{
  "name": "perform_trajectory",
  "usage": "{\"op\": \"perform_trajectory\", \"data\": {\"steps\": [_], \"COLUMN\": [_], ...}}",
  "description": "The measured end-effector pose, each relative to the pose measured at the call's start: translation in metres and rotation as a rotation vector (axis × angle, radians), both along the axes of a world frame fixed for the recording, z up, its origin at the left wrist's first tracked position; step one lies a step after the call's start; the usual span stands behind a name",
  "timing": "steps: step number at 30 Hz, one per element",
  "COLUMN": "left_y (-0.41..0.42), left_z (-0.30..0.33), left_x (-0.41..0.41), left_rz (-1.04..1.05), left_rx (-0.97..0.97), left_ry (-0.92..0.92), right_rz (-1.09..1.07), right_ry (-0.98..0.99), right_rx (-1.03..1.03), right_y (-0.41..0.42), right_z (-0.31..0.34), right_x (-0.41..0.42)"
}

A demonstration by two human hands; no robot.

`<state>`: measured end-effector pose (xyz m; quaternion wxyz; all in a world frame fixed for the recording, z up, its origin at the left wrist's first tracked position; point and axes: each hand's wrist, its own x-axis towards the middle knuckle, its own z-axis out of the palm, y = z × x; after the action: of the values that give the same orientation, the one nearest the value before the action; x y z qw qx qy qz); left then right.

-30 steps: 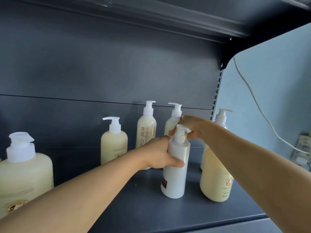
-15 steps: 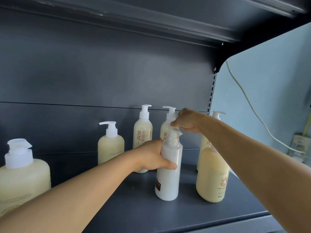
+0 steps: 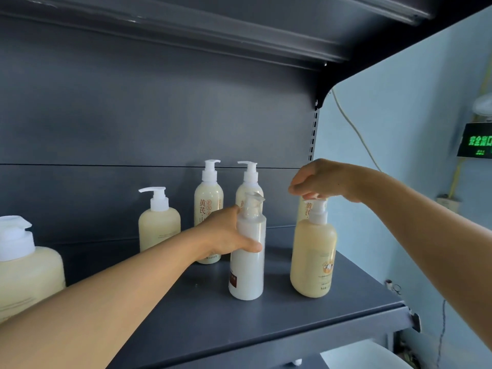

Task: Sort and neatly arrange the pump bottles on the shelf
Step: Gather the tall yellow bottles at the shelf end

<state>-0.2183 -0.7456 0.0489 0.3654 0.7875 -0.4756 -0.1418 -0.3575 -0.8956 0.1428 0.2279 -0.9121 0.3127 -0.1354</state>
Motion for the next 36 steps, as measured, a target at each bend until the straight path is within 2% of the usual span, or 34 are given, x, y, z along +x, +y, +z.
{"op": "perform_trajectory", "data": {"steps": [4, 9, 18, 29, 32, 36], "left_y": [0.002, 0.008, 0.047, 0.081, 0.082, 0.085], "left_z": [0.000, 0.000, 0.007, -0.003, -0.006, -0.013], "left_x": [-0.004, -0.005, 0.007, 0.018, 0.018, 0.020], "left_rz": [0.038, 0.071, 0.230, 0.356, 0.289, 0.244], "left_rx": [-0.026, -0.024, 0.078, 0.018, -0.013, -0.059], "left_ry": [-0.037, -0.092, -0.257, -0.174, -0.054, 0.060], "right_rz": [0.072, 0.049, 0.116, 0.150, 0.117, 0.147], "right_ry": [0.211, 0.051, -0.040, -0.082, -0.078, 0.034], "right_rx": [-0.012, -0.167, -0.130, -0.121, 0.003, 0.207], "right_y": [0.000, 0.001, 0.039, 0.083, 0.077, 0.073], "right_z": [-0.017, -0.024, -0.027, -0.031, -0.036, -0.060], "right_x": [-0.021, -0.022, 0.004, 0.032, 0.029, 0.023]}}
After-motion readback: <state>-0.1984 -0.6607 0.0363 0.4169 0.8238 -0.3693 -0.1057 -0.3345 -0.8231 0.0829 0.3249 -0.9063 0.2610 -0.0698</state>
